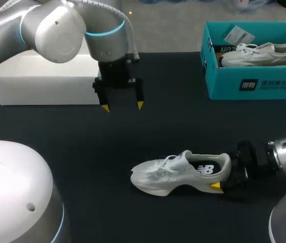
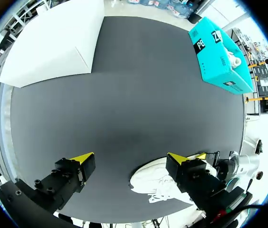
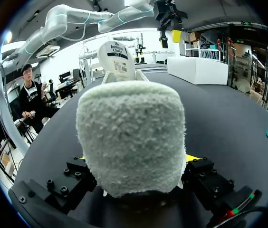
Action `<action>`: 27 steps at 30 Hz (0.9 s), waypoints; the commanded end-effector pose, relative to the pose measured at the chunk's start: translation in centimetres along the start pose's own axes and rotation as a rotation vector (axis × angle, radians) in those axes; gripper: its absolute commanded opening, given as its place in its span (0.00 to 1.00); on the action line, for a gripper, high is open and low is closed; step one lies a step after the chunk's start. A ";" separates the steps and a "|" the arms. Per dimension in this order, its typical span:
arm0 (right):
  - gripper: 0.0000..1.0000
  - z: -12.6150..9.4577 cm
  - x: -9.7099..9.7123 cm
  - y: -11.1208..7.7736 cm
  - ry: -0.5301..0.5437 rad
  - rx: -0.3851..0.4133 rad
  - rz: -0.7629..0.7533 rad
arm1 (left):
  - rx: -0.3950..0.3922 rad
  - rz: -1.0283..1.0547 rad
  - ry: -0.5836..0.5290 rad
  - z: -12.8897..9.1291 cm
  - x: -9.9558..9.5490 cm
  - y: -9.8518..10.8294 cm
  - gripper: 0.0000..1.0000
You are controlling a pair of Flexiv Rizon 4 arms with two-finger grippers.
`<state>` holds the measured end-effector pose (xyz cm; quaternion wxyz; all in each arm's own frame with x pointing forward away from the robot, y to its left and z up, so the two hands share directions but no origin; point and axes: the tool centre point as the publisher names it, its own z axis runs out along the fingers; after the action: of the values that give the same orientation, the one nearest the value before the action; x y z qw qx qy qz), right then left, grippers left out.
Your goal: Take the shoe out of the shoebox, open the shoe tongue, remove and reinsert the insole, then place the shoe into the shoebox
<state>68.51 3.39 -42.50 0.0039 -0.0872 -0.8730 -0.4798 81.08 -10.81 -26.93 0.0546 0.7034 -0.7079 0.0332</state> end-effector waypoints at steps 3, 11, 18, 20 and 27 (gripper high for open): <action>0.00 0.0 0.1 0.0 -0.005 0.002 -0.001 | 0.000 0.014 -0.021 0.9 1.4 0.2 1.00; 0.00 0.0 0.1 0.0 -0.005 0.002 -0.001 | 0.000 0.014 -0.021 0.9 1.4 0.2 1.00; 0.00 0.0 0.1 0.0 -0.005 0.002 -0.001 | 0.014 0.049 -0.045 0.8 3.7 1.1 1.00; 0.00 0.0 0.1 0.0 -0.005 0.002 -0.001 | 0.015 0.079 -0.090 0.9 5.8 2.1 1.00; 0.00 0.0 0.1 0.0 -0.005 0.002 -0.001 | 0.058 0.109 -0.115 0.7 9.9 5.4 1.00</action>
<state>68.51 3.40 -42.50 0.0038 -0.0872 -0.8730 -0.4798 76.88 -18.20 -26.55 0.0199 0.6638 -0.7471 0.0269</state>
